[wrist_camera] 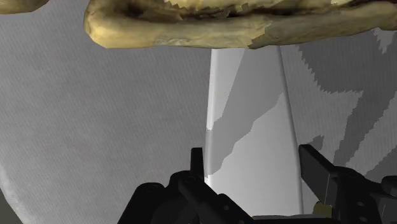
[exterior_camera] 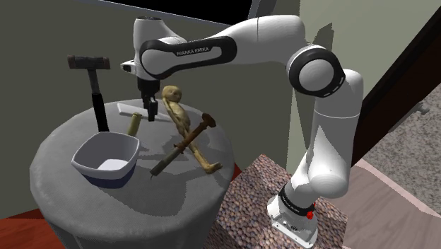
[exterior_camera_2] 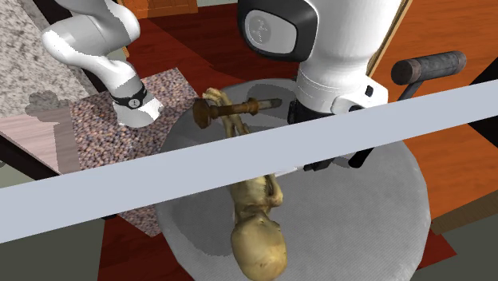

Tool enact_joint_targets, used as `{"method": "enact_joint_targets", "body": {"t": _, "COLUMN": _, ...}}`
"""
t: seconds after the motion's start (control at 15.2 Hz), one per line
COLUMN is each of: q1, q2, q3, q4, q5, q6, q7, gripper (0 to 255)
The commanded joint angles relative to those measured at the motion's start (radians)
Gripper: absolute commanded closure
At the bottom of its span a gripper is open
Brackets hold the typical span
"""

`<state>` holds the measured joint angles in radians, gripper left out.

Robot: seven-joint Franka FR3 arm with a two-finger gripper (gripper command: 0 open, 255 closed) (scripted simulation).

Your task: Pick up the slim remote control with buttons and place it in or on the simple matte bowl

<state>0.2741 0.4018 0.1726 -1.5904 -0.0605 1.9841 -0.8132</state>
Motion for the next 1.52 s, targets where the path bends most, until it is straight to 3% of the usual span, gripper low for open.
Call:
{"method": "enact_joint_targets", "body": {"t": 0.0, "q1": 0.001, "q2": -0.006, "q3": 0.001, "q4": 0.021, "q5": 0.001, "q6": -0.026, "q7": 0.000, "gripper": 255}}
{"method": "enact_joint_targets", "body": {"t": 1.19, "q1": 0.005, "q2": -0.029, "q3": 0.005, "q4": 0.225, "q5": 0.007, "q6": -0.252, "q7": -0.004, "gripper": 255}}
{"method": "enact_joint_targets", "body": {"t": 1.45, "q1": 0.060, "q2": -0.052, "q3": 0.031, "q4": 0.189, "q5": 0.002, "q6": -0.240, "q7": 0.078, "gripper": 255}}
